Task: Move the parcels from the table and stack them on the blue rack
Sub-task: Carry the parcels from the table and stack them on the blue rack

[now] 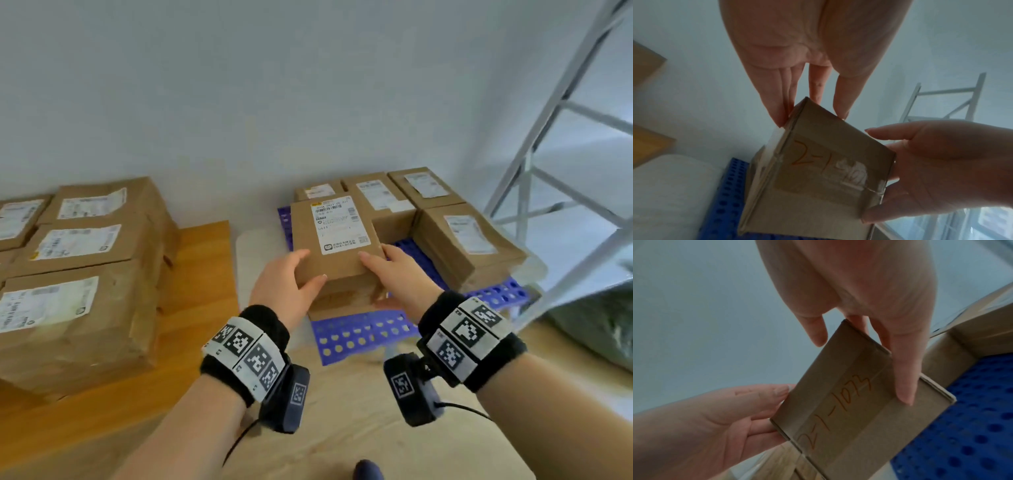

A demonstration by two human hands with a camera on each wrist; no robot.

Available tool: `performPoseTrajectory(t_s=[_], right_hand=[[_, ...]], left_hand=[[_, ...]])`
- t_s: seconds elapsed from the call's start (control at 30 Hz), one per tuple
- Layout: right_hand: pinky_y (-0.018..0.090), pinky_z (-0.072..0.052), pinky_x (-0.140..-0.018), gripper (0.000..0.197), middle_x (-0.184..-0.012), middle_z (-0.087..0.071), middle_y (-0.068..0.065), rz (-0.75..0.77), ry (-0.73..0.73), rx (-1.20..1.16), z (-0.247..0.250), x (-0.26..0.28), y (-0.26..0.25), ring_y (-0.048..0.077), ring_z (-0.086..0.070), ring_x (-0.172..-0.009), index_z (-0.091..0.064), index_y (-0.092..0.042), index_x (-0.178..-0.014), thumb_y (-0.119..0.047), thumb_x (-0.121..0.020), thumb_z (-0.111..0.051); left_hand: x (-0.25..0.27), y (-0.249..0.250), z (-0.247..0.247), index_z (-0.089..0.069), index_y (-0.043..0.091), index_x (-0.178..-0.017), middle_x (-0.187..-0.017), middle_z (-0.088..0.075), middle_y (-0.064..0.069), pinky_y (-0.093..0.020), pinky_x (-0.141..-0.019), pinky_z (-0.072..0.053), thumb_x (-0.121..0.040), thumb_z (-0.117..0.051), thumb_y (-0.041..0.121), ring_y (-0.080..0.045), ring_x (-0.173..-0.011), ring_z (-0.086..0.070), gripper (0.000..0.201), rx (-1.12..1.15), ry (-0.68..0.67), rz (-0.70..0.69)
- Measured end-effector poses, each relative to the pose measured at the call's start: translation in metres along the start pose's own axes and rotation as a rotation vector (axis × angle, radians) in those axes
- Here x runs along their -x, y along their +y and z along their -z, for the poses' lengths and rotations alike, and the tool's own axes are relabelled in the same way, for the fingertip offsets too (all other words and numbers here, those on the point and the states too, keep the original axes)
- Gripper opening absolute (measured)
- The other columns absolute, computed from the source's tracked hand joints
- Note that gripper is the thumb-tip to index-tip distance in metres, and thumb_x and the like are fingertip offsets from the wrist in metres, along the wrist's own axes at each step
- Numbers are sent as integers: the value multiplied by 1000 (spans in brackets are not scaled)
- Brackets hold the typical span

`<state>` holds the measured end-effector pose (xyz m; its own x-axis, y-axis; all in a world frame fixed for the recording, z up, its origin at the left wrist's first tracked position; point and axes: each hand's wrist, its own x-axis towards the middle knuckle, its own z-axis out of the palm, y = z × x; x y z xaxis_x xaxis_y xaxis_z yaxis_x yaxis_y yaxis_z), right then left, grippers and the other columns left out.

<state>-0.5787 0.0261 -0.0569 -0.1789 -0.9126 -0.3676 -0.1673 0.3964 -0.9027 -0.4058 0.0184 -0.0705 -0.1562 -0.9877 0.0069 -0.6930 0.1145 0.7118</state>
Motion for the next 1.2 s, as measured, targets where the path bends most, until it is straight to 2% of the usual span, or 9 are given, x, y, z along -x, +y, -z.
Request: performPoseTrajectory(t_s=[0.17, 0.3, 0.43, 0.6, 0.73, 0.8, 0.87, 1.0, 1.2], right_hand=[[49, -52, -90, 34, -116, -57, 1, -77, 22, 6, 57, -17, 35, 24, -57, -104, -48, -21, -124, -32, -93, -53], [46, -51, -91, 38, -118, -58, 3, -91, -45, 135, 103, -55, 58, 23, -57, -106, -47, -18, -128, -31, -93, -53], [26, -47, -83, 38, -122, -59, 1, 31, -161, 442, 149, -94, 70, 18, -56, -105, -47, -16, -128, -26, -92, -54], [24, -43, -67, 20, -98, -59, 3, 195, -239, 688, 189, -119, 64, 19, -55, -87, -56, -15, -111, -23, -94, -50], [38, -44, -94, 29, -115, -54, 6, 267, -141, 872, 215, -144, 67, 28, -50, -116, -54, -12, -117, -24, -93, -43], [44, -28, -110, 38, -136, -44, 7, 222, -145, 1000, 223, -159, 77, 31, -29, -136, -46, -13, -130, -23, -94, -39], [45, -17, -117, 50, -149, -30, 5, 184, -186, 1017, 227, -167, 88, 28, -14, -143, -32, -17, -143, -17, -94, -39], [43, -27, -114, 57, -147, -32, 4, 254, -181, 1041, 227, -168, 102, 25, -22, -140, -25, -18, -146, -12, -92, -41], [43, -34, -110, 54, -141, -38, 3, 273, -178, 1035, 230, -171, 102, 23, -29, -136, -31, -20, -142, -9, -90, -43]], left_hand=[[-12, 29, -58, -38, 24, -139, -133, -49, -2, -35, -98, -45, -84, -64, 41, -18, -116, -51, 63, -93, -105, 21], [-36, 47, -109, -34, 26, -141, -136, -45, -1, -34, -100, -42, -82, -67, 38, -17, -119, -49, 69, -168, -155, 105], [-57, 65, -155, -33, 25, -142, -138, -42, -3, -32, -101, -40, -80, -71, 28, -20, -121, -48, 73, -181, -172, 238], [-75, 79, -189, -28, 21, -145, -143, -39, -4, -38, -106, -38, -76, -75, 18, -21, -128, -43, 83, -156, -150, 335], [-82, 87, -203, -19, 21, -148, -148, -31, -2, -34, -110, -32, -81, -71, 24, -19, -134, -32, 84, -261, -160, 352], [-86, 91, -207, -19, 21, -148, -149, -31, -1, -35, -110, -31, -82, -70, 26, -18, -135, -31, 83, -285, -155, 343], [-90, 94, -210, -20, 22, -148, -150, -31, -1, -35, -111, -30, -82, -70, 27, -17, -136, -30, 83, -295, -157, 328], [-94, 97, -213, -22, 22, -147, -150, -32, 0, -36, -111, -31, -82, -69, 25, -17, -136, -32, 81, -294, -158, 303], [-98, 99, -211, -22, 19, -147, -149, -32, -2, -32, -110, -30, -84, -68, 22, -17, -135, -33, 78, -299, -171, 280]])
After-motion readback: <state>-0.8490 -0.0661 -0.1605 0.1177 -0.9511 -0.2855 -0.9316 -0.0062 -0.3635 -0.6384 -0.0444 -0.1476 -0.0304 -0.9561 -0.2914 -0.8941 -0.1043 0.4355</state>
